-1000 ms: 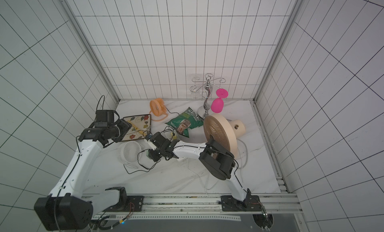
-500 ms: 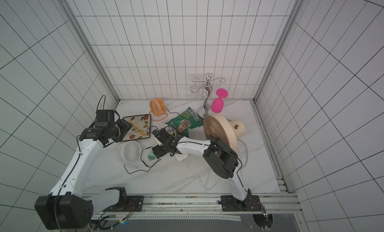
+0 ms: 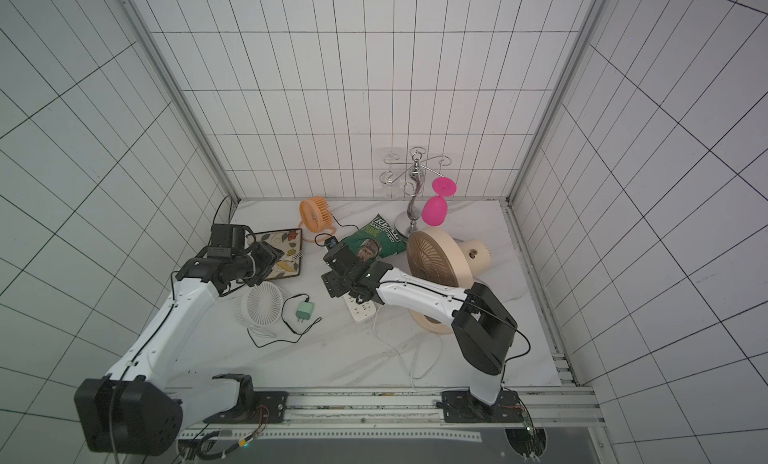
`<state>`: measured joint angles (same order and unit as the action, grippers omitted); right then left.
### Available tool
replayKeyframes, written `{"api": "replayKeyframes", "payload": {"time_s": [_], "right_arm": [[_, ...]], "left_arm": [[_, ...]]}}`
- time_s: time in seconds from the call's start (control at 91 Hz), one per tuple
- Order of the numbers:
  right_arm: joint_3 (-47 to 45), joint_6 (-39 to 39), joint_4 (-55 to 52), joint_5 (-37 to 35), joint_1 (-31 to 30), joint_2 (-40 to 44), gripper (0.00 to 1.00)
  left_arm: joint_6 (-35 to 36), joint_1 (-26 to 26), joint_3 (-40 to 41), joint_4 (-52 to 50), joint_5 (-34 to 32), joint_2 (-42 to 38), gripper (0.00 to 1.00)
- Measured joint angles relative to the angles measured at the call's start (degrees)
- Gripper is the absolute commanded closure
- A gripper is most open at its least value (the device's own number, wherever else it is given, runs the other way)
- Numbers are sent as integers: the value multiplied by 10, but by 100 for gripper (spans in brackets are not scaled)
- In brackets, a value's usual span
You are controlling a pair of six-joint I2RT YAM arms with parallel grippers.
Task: Unplug the desk fan from the power strip
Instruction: Remove the plug from the socket.
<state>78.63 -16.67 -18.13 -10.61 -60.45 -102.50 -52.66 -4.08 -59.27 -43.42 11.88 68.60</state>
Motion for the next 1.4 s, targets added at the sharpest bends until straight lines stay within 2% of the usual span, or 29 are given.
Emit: {"api": "replayKeyframes", "payload": {"time_s": [0.209, 0.418, 0.594, 0.924, 1.242, 1.396], "right_arm": [[6, -25, -37, -12, 35, -19, 22], [32, -34, -60, 8, 42, -61, 22], [65, -35, -68, 35, 46, -91, 27], [115, -26, -76, 50, 57, -142, 45], [123, -6, -83, 68, 57, -155, 72], [123, 1, -83, 73, 57, -155, 77]], "left_arm": [[-25, -41, 18, 24, 3, 17, 40], [-34, -46, 21, 30, 4, 30, 40], [-35, -46, 22, 32, 7, 32, 40], [-35, -46, 33, 39, 11, 34, 40], [-40, -46, 53, 61, 20, 48, 38], [-44, -55, 74, 98, 39, 82, 36]]}}
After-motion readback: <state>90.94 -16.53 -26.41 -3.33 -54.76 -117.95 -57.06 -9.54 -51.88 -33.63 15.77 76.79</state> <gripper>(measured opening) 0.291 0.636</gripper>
